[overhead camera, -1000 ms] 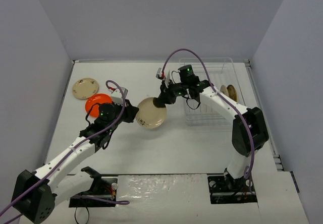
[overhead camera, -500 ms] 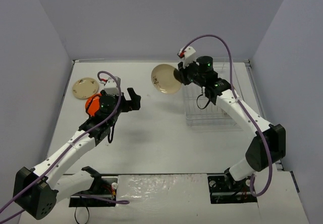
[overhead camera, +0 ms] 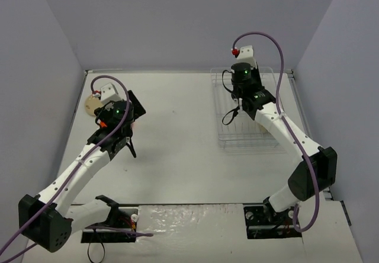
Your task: Load the plates into the dish rack
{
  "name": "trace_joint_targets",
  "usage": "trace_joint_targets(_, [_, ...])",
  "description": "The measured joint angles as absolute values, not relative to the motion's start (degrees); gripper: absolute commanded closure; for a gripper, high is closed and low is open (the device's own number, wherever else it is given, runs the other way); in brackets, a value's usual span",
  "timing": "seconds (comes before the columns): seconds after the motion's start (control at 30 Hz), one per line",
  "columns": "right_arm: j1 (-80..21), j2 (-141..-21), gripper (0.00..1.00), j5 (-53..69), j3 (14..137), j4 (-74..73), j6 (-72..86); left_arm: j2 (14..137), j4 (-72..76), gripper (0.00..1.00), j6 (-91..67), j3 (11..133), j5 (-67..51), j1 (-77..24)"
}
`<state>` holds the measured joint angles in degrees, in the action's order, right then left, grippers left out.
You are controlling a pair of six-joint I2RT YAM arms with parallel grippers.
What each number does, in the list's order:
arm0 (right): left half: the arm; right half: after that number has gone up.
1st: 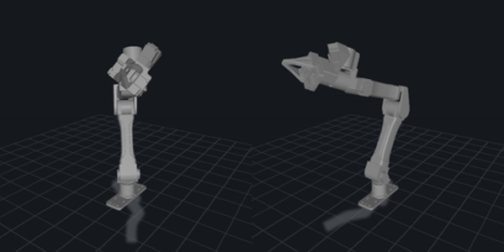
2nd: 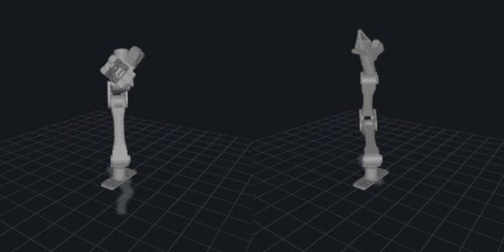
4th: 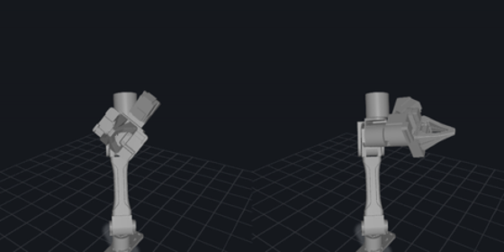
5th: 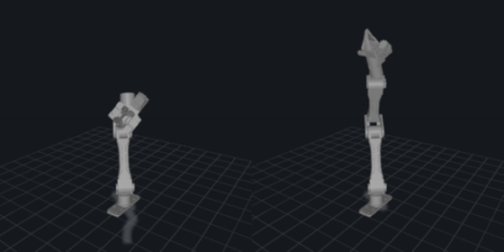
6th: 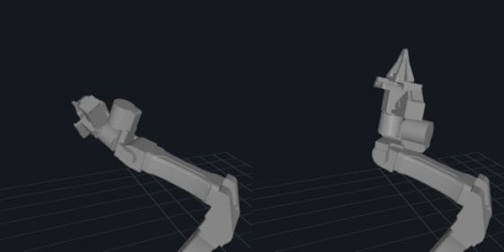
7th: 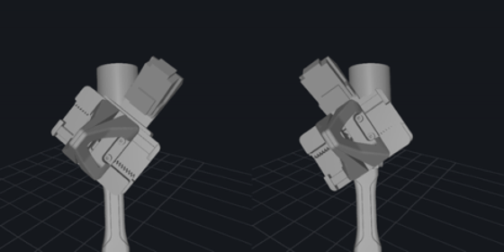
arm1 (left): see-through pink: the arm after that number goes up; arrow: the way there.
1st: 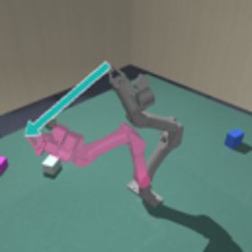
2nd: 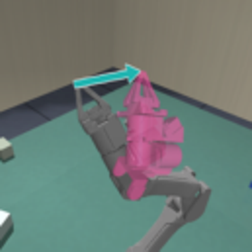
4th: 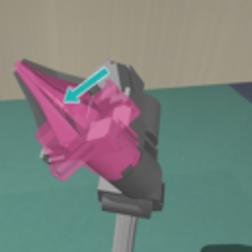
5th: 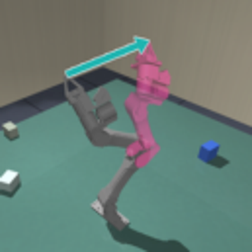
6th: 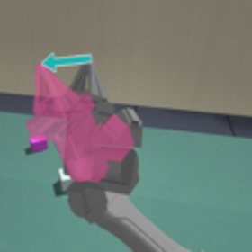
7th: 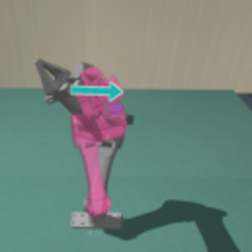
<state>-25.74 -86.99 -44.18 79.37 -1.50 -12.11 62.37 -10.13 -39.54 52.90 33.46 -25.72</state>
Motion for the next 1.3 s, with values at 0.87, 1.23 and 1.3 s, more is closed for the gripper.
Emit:
trace_joint_targets(0.87, [-28.01, -100.96, 1.0, -57.92, 82.84, -18.22, -16.36, 64.56, -11.83, 0.03, -42.7, 50.18, 25.7, -15.99])
trace_joint_targets(1.23, [-27.69, -106.51, 0.95, -56.16, 84.93, -21.79, -16.2, 63.33, -11.87, 0.03, -42.69, 49.16, 25.76, -15.95])
trace_joint_targets(1.3, [-27.5, -107.58, 0.87, -55.96, 85.65, -22.62, -15.9, 63.33, -11.9, 0.03, -42.7, 49.04, 25.76, -15.91])
